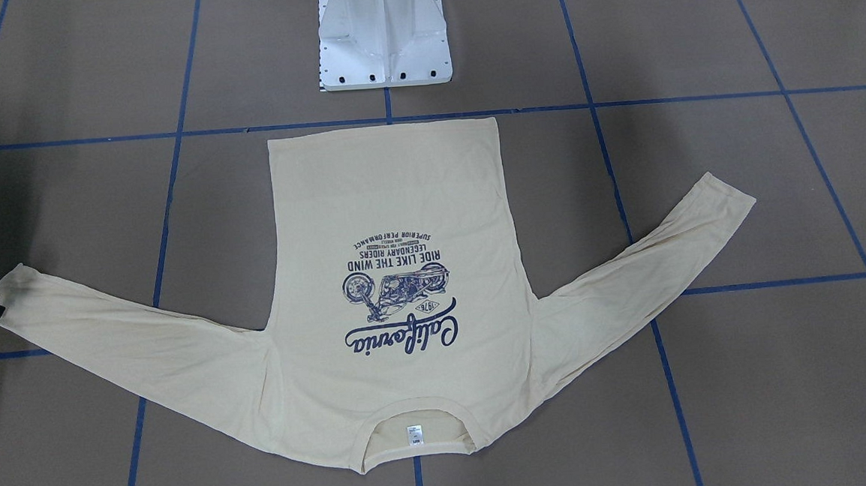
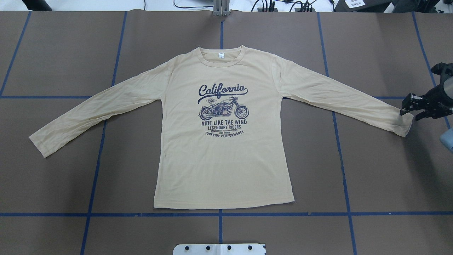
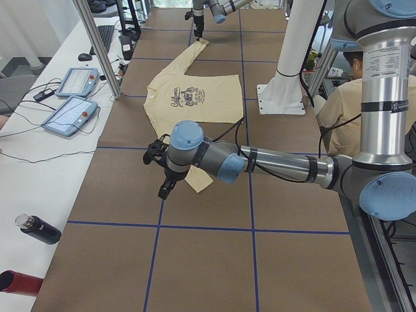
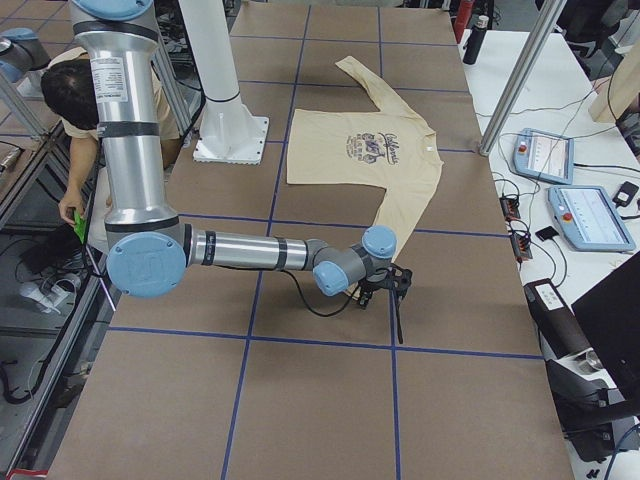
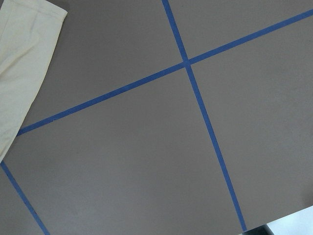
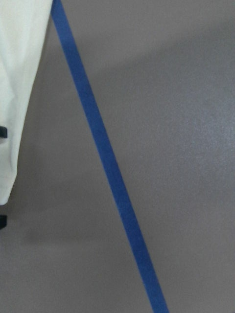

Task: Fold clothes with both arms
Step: 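Move the right gripper toward the sleeve nearest it and grasp the cuff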

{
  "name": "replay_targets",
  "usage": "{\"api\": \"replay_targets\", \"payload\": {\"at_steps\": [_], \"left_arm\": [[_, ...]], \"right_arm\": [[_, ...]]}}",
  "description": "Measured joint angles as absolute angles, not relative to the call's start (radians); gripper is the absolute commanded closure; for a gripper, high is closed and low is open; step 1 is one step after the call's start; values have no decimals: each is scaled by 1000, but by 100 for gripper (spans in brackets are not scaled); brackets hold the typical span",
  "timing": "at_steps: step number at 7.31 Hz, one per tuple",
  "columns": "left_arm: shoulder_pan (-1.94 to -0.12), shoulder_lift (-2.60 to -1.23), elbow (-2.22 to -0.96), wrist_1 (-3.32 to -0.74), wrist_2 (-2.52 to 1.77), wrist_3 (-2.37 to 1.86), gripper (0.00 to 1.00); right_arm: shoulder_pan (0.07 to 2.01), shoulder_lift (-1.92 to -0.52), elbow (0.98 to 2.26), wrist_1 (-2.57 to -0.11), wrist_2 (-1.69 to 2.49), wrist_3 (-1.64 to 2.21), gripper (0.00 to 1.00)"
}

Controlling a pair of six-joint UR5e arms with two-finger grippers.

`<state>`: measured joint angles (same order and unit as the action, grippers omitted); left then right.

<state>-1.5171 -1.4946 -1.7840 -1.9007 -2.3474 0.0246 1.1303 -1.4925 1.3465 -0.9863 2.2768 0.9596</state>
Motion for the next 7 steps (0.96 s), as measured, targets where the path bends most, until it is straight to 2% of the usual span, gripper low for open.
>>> {"api": "replay_targets", "payload": {"at_steps": [2, 3, 4, 5, 7], "left_arm": [[-1517, -1486, -1793, -1901, -2348, 25, 0], [-1517, -1483, -1795, -1901, -2348, 25, 0], [-1517, -1482, -1796, -1901, -2351, 25, 0], [-1517, -1482, -1796, -1901, -2360, 25, 0], [-1517, -1481, -1796, -1899, -2375, 25, 0]], "right_arm": [[1130, -1502, 1347, -986, 2276, 959, 39], [1131, -1505, 1346, -986, 2276, 959, 56], [1131, -1506, 1345, -986, 2276, 961, 89], [1131, -1506, 1345, -986, 2276, 963, 100], [1130, -1503, 1345, -986, 2278, 963, 100]]}}
